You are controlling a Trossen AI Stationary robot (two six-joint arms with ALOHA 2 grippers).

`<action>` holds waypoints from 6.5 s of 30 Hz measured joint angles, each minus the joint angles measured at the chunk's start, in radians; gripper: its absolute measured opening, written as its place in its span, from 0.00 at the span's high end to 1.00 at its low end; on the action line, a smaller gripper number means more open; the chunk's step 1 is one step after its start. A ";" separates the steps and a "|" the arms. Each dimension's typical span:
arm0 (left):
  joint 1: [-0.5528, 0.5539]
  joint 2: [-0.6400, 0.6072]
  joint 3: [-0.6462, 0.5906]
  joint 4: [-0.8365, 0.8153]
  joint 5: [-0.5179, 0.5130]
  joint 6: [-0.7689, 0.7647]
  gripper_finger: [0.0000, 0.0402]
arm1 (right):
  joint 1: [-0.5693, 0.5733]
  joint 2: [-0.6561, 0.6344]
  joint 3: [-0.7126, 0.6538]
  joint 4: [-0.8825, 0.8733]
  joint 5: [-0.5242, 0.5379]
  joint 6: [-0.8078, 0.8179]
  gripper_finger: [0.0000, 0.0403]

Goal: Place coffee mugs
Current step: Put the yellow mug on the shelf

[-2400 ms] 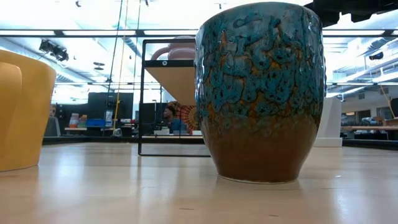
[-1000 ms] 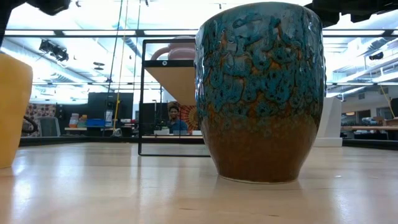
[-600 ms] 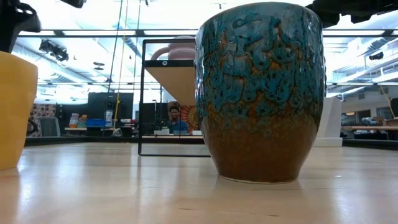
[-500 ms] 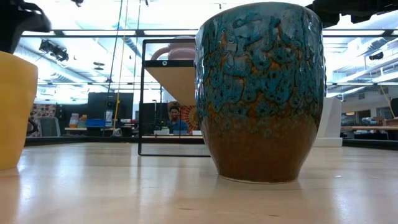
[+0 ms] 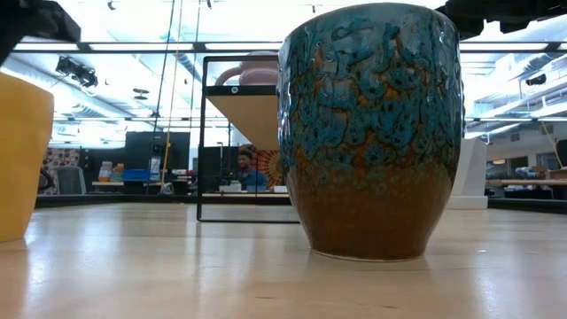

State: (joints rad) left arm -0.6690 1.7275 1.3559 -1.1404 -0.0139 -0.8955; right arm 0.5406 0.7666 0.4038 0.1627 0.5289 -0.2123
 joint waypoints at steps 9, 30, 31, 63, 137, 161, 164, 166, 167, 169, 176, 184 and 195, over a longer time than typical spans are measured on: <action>-0.037 -0.001 0.114 -0.171 0.008 -0.416 0.67 | 0.000 0.000 0.000 -0.001 -0.018 0.000 0.51; -0.084 -0.001 0.057 -0.242 -0.075 -0.925 0.52 | 0.000 0.000 0.000 0.016 -0.031 0.000 0.51; -0.084 -0.002 0.057 -0.244 -0.084 -0.931 0.53 | 0.000 0.000 0.000 0.016 -0.033 0.000 0.51; 0.077 -0.035 -0.109 -0.006 -0.085 -0.396 0.68 | 0.001 0.000 0.000 0.023 -0.036 -0.011 0.51; 0.045 -0.034 0.086 0.034 0.044 -0.693 0.53 | 0.001 0.000 0.000 0.015 -0.053 -0.001 0.51; -0.183 -0.235 -0.011 -0.153 -0.271 -1.295 0.61 | 0.001 0.000 0.000 0.006 -0.060 0.012 0.51; -0.181 -0.230 -0.024 -0.088 -0.271 -1.306 0.55 | 0.001 0.000 0.000 0.006 -0.060 0.012 0.51; -0.168 -0.209 -0.025 -0.062 -0.269 -1.311 0.50 | 0.001 0.000 0.000 0.006 -0.060 0.012 0.51; -0.164 -0.197 -0.026 -0.059 -0.261 -1.312 0.47 | 0.001 0.000 0.000 0.006 -0.060 0.012 0.51; -0.159 -0.176 -0.026 -0.059 -0.227 -1.318 0.42 | 0.001 0.000 0.000 0.006 -0.060 0.012 0.51; -0.151 -0.113 -0.026 -0.015 -0.190 -1.344 0.34 | 0.001 0.000 0.000 0.006 -0.060 0.012 0.51; -0.160 -0.025 -0.026 0.044 -0.175 -1.378 0.34 | 0.001 0.000 0.000 0.008 -0.060 0.011 0.51; -0.152 0.042 -0.026 0.097 -0.138 -1.372 0.46 | 0.001 0.000 0.000 0.017 -0.061 0.011 0.51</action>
State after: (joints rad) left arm -0.8210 1.7691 1.3296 -1.0431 -0.1514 -2.2680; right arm 0.5415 0.7662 0.4038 0.1795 0.4683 -0.2008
